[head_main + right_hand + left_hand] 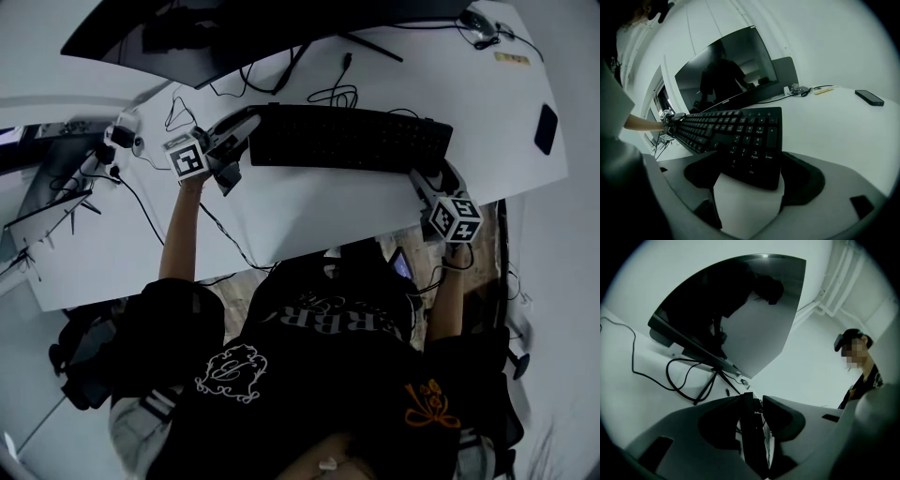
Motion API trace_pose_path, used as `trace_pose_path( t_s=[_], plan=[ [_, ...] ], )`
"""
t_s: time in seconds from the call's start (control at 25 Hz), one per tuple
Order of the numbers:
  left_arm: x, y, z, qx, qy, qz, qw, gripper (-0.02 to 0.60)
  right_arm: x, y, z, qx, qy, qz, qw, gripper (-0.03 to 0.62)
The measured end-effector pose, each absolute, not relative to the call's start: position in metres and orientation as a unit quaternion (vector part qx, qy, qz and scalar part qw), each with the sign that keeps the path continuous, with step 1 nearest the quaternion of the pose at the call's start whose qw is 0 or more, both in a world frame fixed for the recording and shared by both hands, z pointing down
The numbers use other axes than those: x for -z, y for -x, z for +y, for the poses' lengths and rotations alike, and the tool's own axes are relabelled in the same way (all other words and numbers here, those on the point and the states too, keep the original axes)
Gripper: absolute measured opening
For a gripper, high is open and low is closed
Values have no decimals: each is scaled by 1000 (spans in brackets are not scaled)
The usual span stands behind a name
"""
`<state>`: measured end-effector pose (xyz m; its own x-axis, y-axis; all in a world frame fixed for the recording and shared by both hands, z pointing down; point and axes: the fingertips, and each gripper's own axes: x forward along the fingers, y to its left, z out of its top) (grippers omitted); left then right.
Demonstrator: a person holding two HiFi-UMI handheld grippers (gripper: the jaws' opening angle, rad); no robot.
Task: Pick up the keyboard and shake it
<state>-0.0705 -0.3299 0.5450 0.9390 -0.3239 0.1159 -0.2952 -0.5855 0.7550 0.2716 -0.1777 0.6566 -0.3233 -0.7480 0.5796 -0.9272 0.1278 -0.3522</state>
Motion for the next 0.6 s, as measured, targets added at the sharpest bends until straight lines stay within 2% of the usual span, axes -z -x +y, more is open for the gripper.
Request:
trace_pose_path(
  t_s=[0.08, 0.2, 0.24, 0.28, 0.32, 0.36, 0.48, 0.6],
  plan=[
    [-527, 64, -323, 43, -886, -136, 441, 153, -657, -272, -177, -341, -564, -741, 132, 396],
    [-530, 54, -311, 25, -881, -98, 462, 272, -656, -269, -178, -339, -557, -747, 130, 396],
    [-533, 51, -308, 14, -881, -95, 463, 276, -655, -267, -178, -338, -556, -749, 129, 394],
    [-537, 49, -308, 5, -882, -102, 459, 273, -654, -265, -179, -337, -556, -749, 127, 394],
    [-540, 50, -312, 1, -884, -118, 452, 242, -653, -265, -180, -336, -558, -749, 123, 392],
    [-543, 52, -316, 0, -885, -134, 446, 158, -652, -265, -182, -336, -560, -748, 117, 382],
    [-526, 51, -318, 25, -881, -131, 454, 137, -651, -264, -185, -335, -557, -752, 111, 377],
    [-525, 55, -309, 39, -860, -96, 500, 124, -650, -264, -187, -330, -549, -759, 117, 377]
  ],
)
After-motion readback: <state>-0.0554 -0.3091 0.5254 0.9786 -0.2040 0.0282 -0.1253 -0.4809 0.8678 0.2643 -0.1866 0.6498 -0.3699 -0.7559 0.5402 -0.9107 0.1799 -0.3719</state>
